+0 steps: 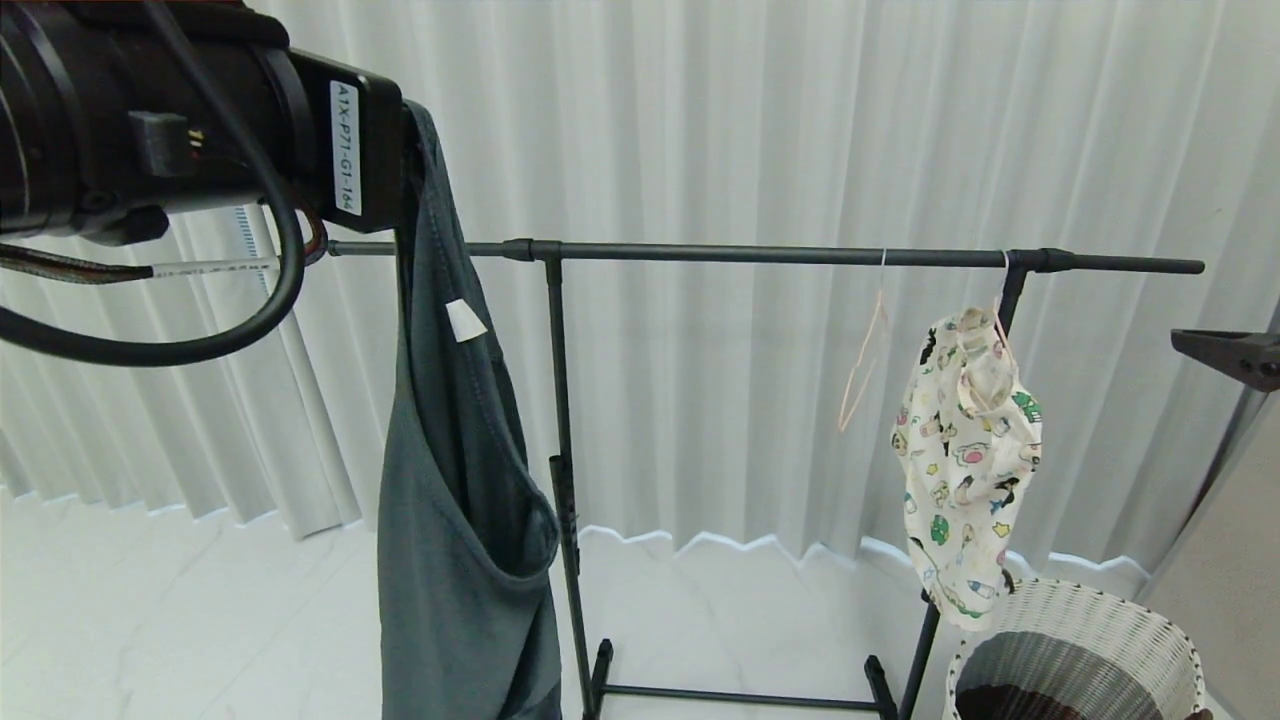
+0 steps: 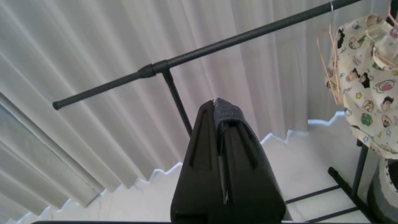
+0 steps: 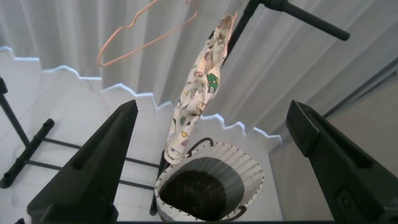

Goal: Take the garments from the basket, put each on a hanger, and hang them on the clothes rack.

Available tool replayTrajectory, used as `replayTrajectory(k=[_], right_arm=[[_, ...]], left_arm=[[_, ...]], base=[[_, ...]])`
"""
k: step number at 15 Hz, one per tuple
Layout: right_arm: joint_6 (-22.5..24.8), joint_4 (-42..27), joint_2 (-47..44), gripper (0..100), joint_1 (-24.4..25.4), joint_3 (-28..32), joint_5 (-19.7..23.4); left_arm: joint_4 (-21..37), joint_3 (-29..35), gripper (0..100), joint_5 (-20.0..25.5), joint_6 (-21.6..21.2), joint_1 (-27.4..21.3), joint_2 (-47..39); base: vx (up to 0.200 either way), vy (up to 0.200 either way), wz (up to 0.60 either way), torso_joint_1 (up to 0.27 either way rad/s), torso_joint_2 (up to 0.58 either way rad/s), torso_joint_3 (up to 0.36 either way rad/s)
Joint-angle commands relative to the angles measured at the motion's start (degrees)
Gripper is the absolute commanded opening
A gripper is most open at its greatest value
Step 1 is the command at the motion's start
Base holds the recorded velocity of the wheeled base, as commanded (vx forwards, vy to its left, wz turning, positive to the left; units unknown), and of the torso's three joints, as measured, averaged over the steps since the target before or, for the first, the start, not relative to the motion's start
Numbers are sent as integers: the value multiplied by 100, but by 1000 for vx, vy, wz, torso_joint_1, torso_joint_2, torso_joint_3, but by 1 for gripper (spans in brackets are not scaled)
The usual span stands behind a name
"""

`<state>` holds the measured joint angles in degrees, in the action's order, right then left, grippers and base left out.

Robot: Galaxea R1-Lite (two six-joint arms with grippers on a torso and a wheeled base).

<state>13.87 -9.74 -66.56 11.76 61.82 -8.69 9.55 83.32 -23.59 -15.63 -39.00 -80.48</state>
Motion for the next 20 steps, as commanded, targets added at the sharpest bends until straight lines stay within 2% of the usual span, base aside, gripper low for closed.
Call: replayTrajectory(k=[1,15,17,20], right_arm=[[10,121,12,100,1,-153,-1],[-7,271,3,100,1,-548,8],[-157,280,-32,100,1,-741,8],[-394,280,-252,100,1,-926,-10]], left_arm=[[3,-62,0,-14,-2,-3,-3],[3,-150,0,-41,16,-11,24],[-5,-220,0,-41,25,-11,33],[-14,-378,0,-41,34,-11,85]], base=[[200,0,0,56,-100,-56],[200,0,0,7,-8,-1],[200,0,0,2,0,2],[0,0,0,0,0,0]])
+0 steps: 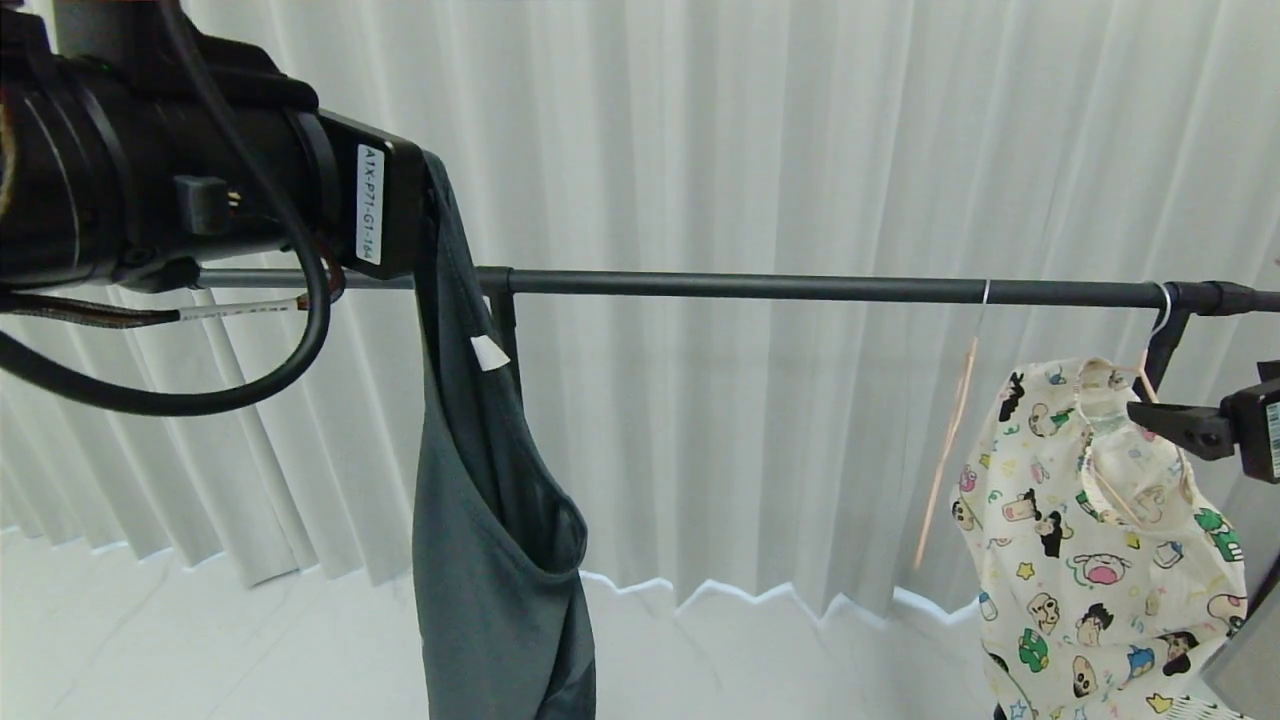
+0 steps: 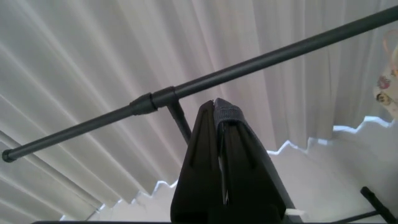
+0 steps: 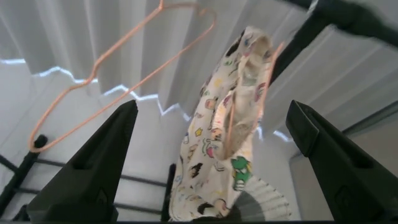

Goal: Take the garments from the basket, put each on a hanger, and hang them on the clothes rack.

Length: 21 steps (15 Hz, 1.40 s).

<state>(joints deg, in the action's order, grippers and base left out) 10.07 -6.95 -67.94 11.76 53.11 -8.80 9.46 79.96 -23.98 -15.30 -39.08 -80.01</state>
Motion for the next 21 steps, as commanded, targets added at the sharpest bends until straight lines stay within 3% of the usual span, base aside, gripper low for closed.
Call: replayTrajectory(k=[1,3,5,7,11,15,19,21], right_arm=[[-119,62,-334,100,1,-64,-16],[-453,396,-747,100,36,-214,-69],[-858,1134,-1134,100,423,-240,-122],[-972,1284,-1415,100,669,-231,-192],[-1297,1486,-2092,100,995,-29,-359],[-1569,1495,-2523,100,986,208,-412],[-1807,1477,-2707,100,977,173,-869],[-1824,1451,-2681,100,942,164,-895]], left_arm=[[-6,-182,0,-2,27,6,64],[-50,-736,0,7,80,270,187],[-568,-1202,0,7,80,296,266],[-902,-1430,0,-2,45,314,293],[-928,-1466,0,7,36,314,284],[-928,-1466,0,7,36,314,293],[-937,-1466,0,7,36,314,319],[-937,-1466,0,7,27,314,328]], base=[[0,0,0,0,0,0],[0,0,0,0,0,0],[0,0,0,0,0,0],[0,0,0,0,0,0],[0,0,0,0,0,0],[0,0,0,0,0,0],[0,0,0,0,0,0],[0,0,0,0,0,0]])
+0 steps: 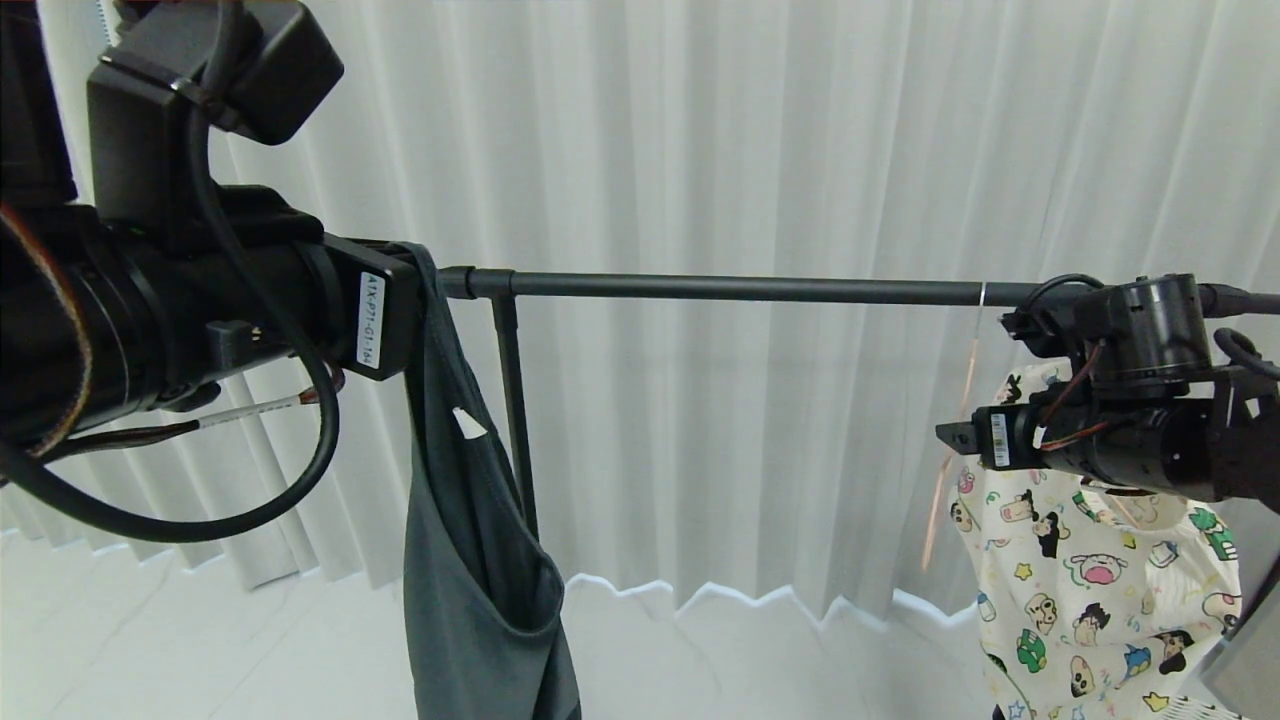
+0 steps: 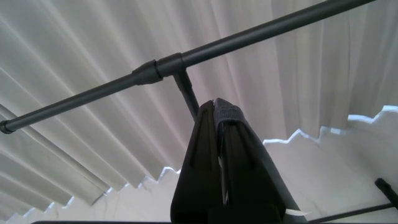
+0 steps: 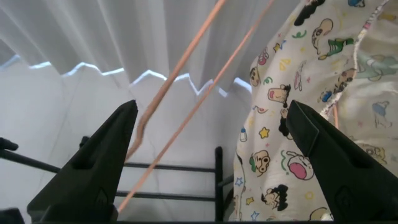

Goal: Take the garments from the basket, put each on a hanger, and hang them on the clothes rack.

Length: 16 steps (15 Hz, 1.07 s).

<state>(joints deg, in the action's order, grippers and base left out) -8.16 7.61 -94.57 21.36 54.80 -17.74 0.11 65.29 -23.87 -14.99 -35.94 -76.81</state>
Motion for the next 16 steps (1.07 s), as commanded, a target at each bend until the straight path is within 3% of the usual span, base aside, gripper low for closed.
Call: replayTrajectory(k=[1,16], right_arm=[[-2,-5,0,100,-35,-4,-2],[-538,-137,-624,100,-343,57,165]], left_arm=[[7,1,0,-4,5,-10,0],[7,10,0,-4,-21,-19,96]], base=[[0,0,0,0,0,0],[0,0,0,0,0,0]])
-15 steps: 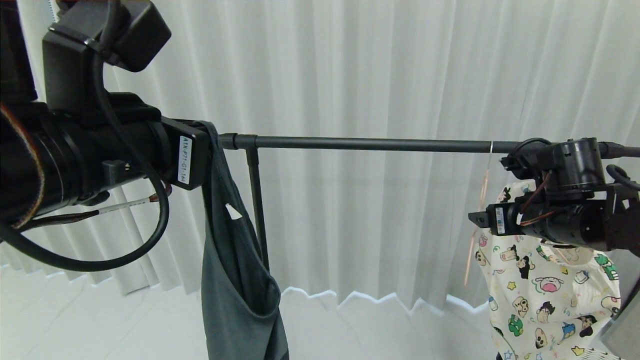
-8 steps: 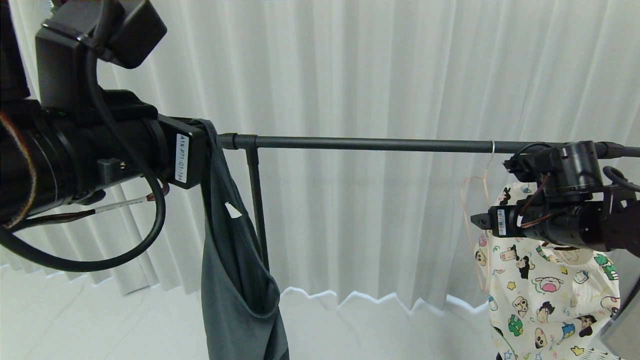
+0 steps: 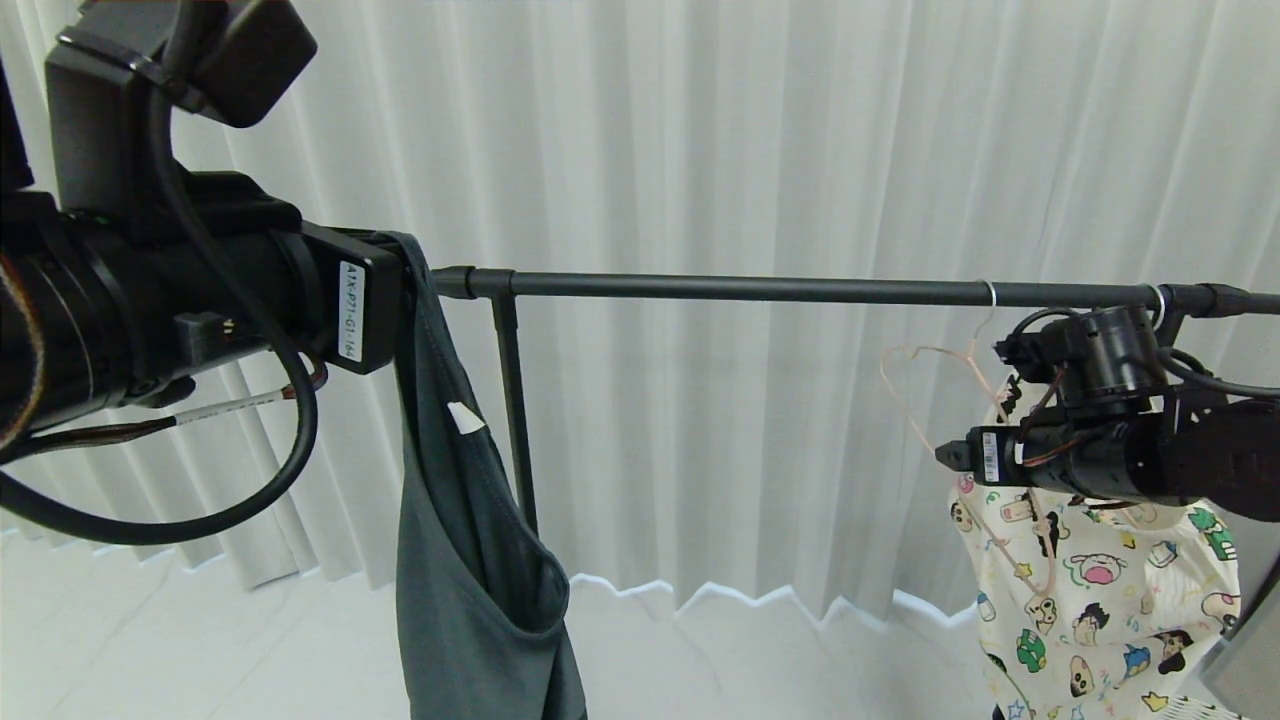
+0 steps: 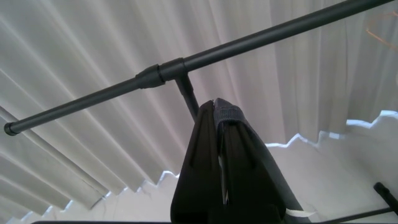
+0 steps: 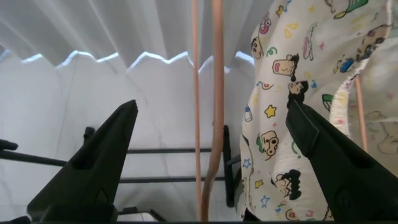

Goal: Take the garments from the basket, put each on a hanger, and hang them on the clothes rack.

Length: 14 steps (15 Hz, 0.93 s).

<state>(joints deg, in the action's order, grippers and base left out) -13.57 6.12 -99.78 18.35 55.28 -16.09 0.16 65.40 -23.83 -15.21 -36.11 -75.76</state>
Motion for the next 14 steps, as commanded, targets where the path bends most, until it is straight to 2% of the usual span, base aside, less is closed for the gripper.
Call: replayTrajectory(k=[1,6,14], right_arm=[[3,3,-103,0,-59,9,71],[3,30,-77,0,-103,176,229],[12,12,266,0,-94,228,229]], left_arm=[[2,-1,0,-7,1,-1,-9],[2,-10,0,-7,1,-1,-35],[-7,-10,0,-7,18,-1,-9]], base=[[0,0,0,0,0,0],[0,0,0,0,0,0],[0,0,0,0,0,0]])
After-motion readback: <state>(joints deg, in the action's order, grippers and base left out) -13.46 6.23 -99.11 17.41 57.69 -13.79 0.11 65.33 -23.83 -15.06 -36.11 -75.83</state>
